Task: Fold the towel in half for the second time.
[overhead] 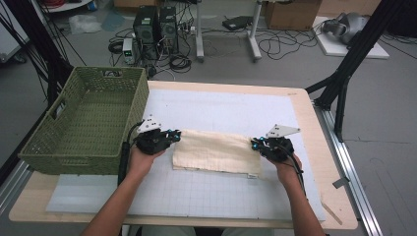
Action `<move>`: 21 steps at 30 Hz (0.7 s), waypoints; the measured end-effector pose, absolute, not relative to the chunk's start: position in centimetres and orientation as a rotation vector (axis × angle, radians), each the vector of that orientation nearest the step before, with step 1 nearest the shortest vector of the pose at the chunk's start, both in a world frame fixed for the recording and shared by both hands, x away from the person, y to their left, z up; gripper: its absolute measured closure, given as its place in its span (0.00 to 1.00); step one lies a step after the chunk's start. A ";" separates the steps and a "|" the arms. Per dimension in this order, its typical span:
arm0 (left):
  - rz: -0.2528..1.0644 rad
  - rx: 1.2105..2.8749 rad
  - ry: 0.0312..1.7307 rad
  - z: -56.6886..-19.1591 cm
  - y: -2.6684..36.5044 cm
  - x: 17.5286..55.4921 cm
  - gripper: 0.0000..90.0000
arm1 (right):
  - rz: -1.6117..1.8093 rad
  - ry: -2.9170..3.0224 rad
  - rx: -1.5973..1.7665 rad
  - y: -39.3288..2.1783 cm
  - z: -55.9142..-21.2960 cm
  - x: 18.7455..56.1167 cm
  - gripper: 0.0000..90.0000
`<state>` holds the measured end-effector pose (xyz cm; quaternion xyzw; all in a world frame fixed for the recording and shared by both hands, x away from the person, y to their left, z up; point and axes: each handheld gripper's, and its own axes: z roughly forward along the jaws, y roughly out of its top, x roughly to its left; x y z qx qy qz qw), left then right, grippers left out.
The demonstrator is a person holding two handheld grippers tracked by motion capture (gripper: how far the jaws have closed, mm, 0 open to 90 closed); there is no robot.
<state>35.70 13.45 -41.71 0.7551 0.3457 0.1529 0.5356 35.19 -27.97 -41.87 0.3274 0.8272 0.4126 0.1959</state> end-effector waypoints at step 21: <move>0.343 1.859 0.815 -42.9 13.6 33.4 0.92 | 1.192 2.314 0.859 -28.1 -42.2 32.7 0.92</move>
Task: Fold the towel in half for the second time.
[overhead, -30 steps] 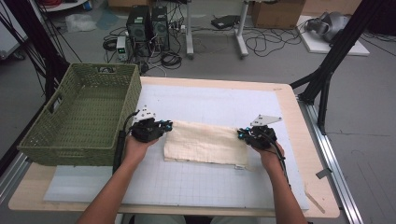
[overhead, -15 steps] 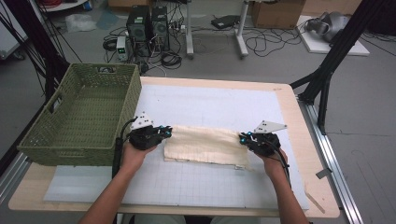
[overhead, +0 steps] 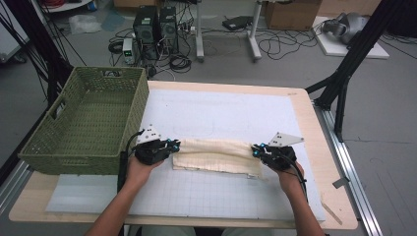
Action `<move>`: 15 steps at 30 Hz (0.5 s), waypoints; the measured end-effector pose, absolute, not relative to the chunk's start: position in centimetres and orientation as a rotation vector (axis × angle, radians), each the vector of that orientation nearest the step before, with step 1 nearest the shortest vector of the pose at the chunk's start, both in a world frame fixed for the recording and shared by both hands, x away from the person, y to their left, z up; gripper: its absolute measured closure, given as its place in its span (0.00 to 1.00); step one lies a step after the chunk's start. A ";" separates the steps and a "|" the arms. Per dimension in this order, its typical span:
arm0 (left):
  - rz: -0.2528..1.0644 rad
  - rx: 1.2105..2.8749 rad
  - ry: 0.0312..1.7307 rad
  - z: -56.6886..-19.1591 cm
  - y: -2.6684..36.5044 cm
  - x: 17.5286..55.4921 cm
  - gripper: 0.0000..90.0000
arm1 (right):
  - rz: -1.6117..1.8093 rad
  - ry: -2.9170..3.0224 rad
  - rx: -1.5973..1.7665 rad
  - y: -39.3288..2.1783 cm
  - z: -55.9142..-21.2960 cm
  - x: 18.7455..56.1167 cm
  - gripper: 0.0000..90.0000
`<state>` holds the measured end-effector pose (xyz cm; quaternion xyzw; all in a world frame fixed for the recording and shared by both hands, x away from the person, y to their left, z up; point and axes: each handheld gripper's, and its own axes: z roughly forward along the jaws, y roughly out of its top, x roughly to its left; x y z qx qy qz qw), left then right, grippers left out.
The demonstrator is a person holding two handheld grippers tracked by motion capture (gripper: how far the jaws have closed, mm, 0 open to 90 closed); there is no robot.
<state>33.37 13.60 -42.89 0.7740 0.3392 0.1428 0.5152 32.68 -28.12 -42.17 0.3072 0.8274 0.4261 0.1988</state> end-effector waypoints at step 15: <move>0.322 1.918 0.836 -44.0 14.3 31.5 0.92 | 1.176 2.343 0.797 -28.0 -43.4 29.7 0.92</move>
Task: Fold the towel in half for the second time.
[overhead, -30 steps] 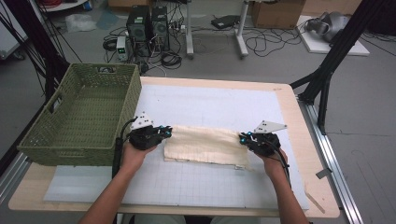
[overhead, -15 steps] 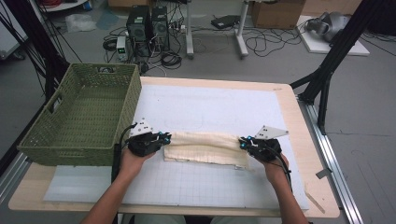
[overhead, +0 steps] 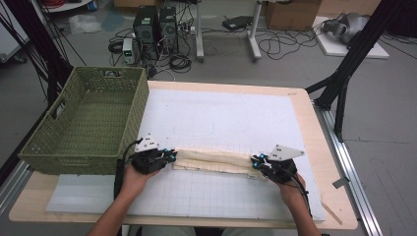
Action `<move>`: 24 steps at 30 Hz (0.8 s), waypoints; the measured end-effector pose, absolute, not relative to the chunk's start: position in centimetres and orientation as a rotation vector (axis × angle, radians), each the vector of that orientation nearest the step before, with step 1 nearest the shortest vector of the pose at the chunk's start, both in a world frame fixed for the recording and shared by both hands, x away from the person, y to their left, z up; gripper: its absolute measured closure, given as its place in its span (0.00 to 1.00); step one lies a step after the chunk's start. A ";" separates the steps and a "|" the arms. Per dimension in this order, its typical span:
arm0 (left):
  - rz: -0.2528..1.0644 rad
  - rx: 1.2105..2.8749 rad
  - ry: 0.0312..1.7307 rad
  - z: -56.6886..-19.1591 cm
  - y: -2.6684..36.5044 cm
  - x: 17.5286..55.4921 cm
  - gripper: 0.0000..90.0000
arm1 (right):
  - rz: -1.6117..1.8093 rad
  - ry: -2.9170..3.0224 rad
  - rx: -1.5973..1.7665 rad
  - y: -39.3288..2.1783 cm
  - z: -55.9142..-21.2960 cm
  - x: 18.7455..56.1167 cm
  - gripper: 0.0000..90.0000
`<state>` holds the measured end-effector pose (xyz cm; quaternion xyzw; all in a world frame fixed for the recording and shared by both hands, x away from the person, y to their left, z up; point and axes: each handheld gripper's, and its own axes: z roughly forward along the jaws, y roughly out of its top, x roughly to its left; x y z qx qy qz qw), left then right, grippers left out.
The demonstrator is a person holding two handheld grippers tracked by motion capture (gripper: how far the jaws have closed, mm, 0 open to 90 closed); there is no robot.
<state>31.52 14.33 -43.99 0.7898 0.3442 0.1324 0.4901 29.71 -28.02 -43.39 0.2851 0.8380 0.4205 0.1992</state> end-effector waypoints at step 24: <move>0.257 1.884 0.865 -42.9 11.2 32.9 0.64 | 1.178 2.335 0.771 -28.5 -42.9 27.7 0.87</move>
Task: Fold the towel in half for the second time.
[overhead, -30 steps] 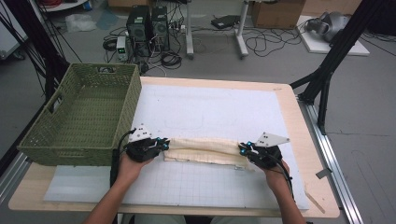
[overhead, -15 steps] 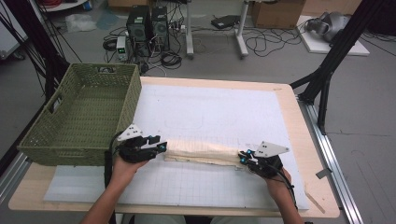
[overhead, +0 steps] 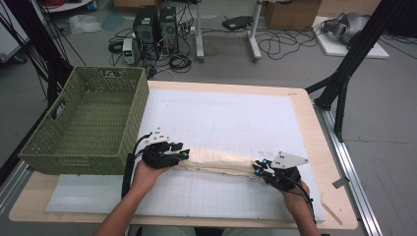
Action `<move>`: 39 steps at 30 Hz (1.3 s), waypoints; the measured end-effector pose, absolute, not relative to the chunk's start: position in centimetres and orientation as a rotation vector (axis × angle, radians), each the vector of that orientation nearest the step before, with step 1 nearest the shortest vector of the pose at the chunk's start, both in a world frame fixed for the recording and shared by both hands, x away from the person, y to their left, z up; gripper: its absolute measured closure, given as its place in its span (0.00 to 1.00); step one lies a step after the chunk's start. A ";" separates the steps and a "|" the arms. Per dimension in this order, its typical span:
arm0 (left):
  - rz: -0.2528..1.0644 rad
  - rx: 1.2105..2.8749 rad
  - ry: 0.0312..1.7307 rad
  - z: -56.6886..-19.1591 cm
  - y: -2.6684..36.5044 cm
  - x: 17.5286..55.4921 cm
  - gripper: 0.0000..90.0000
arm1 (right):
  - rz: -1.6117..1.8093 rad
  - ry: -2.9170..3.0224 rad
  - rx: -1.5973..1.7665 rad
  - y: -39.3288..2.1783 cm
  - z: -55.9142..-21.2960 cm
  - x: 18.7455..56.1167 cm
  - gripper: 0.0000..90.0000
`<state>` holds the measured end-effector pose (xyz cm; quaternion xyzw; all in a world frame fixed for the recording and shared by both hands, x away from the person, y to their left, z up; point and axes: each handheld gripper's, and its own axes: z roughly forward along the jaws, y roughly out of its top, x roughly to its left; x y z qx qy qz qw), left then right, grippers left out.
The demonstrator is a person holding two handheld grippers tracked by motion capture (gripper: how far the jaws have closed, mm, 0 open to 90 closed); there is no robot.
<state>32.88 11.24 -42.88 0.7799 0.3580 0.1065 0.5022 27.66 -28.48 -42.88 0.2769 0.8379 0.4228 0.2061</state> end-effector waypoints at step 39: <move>0.298 1.952 0.863 -44.4 11.2 32.4 0.74 | 1.313 2.175 0.979 -25.3 -40.4 29.1 0.59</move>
